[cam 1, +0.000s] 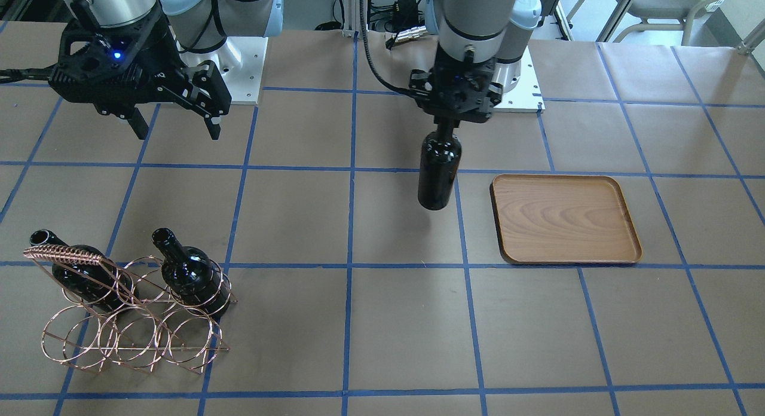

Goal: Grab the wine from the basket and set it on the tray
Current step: 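Carry the bottle over the wooden tray and lay it down on it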

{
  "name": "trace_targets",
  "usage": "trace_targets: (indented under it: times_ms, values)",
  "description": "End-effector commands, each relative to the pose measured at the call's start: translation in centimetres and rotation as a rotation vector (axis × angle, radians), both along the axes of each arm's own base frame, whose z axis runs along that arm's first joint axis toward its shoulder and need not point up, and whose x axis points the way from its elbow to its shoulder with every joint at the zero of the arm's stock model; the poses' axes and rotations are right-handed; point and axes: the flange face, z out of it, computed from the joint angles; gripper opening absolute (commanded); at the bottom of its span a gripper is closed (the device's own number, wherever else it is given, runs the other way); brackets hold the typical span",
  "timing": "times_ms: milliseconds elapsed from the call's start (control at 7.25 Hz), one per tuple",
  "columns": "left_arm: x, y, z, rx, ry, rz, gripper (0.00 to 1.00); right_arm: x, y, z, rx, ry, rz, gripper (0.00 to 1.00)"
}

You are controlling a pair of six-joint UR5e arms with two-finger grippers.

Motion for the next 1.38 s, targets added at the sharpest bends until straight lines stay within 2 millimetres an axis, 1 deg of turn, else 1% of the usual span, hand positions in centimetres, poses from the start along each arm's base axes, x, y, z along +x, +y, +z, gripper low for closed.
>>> trace_targets:
  times_ms: [0,138,276,414,552,690,828,1241]
  values:
    - [10.9,-3.4,1.0,-0.010,-0.022,-0.018,0.00,0.1,-0.1,-0.2,0.004,-0.001,0.001,1.00]
    - [15.9,-4.2,0.7,0.000,-0.002,-0.042,0.00,0.1,-0.1,-0.2,0.003,0.002,0.003,1.00]
    - [20.5,-4.6,-0.6,0.029,0.027,-0.054,0.00,0.1,-0.2,-0.3,0.003,0.004,0.001,1.00]
    - [23.1,-4.5,-1.1,0.043,0.039,-0.041,0.00,0.1,-0.2,-0.2,0.002,0.004,0.001,1.00]
    - [25.1,-4.0,-2.2,0.066,0.052,-0.047,0.00,0.0,-0.2,-0.2,0.002,0.007,0.001,1.00]
    - [26.8,-3.6,-3.8,0.093,0.069,-0.032,0.00,0.1,-0.2,-0.2,0.002,0.004,0.002,1.00]
    - [28.1,-3.8,-4.9,0.097,0.067,-0.027,0.00,0.1,-0.2,-0.2,0.002,0.002,0.001,1.00]
    - [29.2,-4.3,-6.5,0.147,0.029,-0.031,0.00,0.1,-0.2,-0.2,0.002,-0.001,0.001,1.00]
